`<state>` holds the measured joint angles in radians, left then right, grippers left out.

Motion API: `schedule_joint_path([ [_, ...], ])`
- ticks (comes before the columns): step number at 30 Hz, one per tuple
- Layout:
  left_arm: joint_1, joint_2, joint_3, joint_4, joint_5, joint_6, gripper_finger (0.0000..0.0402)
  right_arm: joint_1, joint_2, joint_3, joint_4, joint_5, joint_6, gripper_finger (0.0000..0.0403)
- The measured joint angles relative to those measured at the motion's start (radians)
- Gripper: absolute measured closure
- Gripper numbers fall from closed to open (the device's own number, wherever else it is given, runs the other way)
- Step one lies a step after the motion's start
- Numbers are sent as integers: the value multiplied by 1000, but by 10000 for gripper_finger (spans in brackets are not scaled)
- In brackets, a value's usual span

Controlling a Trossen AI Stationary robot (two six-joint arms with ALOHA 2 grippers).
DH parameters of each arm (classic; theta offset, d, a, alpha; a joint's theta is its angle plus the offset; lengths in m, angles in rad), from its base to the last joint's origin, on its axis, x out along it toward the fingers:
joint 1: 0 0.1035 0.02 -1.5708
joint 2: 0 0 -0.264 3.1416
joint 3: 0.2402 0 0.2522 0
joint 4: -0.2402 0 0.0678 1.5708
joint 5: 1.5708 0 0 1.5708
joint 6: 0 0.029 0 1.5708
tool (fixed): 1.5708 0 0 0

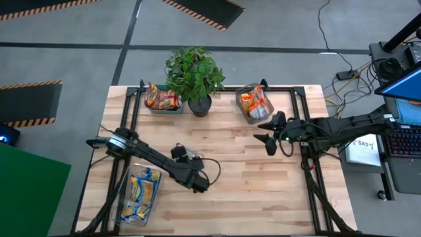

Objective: Sort Maruchan noodles
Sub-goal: Put the blue noodle pack into the transparent bin

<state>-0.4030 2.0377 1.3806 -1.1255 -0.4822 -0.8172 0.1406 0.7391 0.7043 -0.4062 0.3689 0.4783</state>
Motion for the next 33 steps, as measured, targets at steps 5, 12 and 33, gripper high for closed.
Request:
schedule_joint_path([
  [5, 7, 4, 20, 249, -60, 123, 326, 11, 58, -7, 4, 1, 31, 165],
  [12, 8, 2, 61, 605, -134, 442, 326, 38, 167, -7, 71, -3, 44, 165],
  [33, -45, -189, -61, 705, -22, 605, 326, 97, 421, 18, 222, -362, -61, 176],
])
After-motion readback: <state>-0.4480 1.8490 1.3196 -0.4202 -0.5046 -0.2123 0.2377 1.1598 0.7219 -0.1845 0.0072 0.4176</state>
